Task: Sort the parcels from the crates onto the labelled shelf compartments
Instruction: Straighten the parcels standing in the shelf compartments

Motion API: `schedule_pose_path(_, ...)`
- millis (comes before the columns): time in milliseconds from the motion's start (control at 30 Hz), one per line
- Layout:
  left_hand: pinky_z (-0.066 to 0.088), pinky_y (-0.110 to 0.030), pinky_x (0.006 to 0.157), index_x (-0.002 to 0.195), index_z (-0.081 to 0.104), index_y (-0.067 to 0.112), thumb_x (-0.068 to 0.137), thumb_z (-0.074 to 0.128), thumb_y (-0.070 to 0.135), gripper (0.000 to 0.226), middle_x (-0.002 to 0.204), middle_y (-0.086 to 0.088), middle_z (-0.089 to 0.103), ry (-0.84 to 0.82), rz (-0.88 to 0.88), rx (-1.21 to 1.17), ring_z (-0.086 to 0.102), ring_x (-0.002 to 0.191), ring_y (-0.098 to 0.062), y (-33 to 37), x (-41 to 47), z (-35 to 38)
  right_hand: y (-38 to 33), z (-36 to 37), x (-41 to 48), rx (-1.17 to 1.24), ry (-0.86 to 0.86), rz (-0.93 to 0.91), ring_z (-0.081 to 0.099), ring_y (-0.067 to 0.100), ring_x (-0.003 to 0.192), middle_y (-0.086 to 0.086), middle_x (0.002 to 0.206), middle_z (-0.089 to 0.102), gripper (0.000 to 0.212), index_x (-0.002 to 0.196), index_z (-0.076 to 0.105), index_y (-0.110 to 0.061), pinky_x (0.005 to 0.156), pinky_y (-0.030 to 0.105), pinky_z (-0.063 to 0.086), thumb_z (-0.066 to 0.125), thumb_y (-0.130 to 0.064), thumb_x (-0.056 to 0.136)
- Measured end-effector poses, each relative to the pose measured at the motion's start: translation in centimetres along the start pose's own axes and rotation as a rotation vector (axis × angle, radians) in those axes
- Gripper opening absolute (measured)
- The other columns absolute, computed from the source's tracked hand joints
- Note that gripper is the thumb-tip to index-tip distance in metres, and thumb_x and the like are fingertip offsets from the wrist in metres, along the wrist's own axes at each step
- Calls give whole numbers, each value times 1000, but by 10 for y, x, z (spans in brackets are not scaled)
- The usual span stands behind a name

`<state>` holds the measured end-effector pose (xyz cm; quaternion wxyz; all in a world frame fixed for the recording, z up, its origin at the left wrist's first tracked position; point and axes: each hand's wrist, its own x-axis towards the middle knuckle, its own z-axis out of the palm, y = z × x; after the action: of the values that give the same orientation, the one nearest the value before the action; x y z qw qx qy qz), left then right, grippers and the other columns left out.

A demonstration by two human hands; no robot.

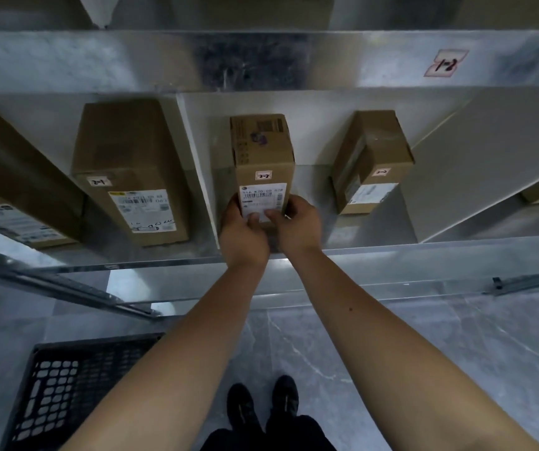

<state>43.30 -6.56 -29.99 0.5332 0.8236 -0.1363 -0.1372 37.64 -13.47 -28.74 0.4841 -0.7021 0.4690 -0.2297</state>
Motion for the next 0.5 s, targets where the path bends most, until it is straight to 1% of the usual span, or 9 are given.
schedule_pose_path(100,50,-43,109,139,60,17,104,58,15,35,141,-3,65,32,-17,40,60,131,-28,-4,5,8,4,2,7,-5,-9,-44,69,24,115,4,126,74,25,120,72,-15,94,30,56,72,-15,94)
schedule_pose_path(167,48,-37,106,139,60,20,105,57,18,34,141,-1,65,35,-18,56,60,131,-27,-4,9,10,5,4,12,2,-5,-65,69,24,115,4,127,73,24,119,71,-14,92,27,56,71,-14,95)
schedule_pose_path(233,44,-29,98,139,60,21,106,55,20,33,142,0,64,28,-8,78,60,132,-25,-3,14,11,6,6,18,26,-3,-67,69,21,115,3,127,73,24,119,71,-15,86,18,53,70,-14,96)
schedule_pose_path(300,39,-26,93,140,59,22,108,53,21,33,143,1,64,30,-2,109,59,132,-24,0,17,12,6,7,23,32,-2,-69,69,19,114,2,126,74,24,120,71,-16,79,10,48,70,-14,96)
schedule_pose_path(400,38,-25,92,141,58,23,108,52,21,33,144,1,63,40,-16,113,58,132,-24,1,22,15,8,9,29,28,-2,-83,69,18,114,1,125,74,26,121,72,-17,80,12,49,71,-15,96)
schedule_pose_path(500,39,-26,93,141,58,23,108,53,21,33,144,0,63,32,-23,89,58,132,-24,0,23,18,9,8,32,13,6,-106,70,20,113,2,124,75,26,121,72,-16,87,21,56,72,-17,95)
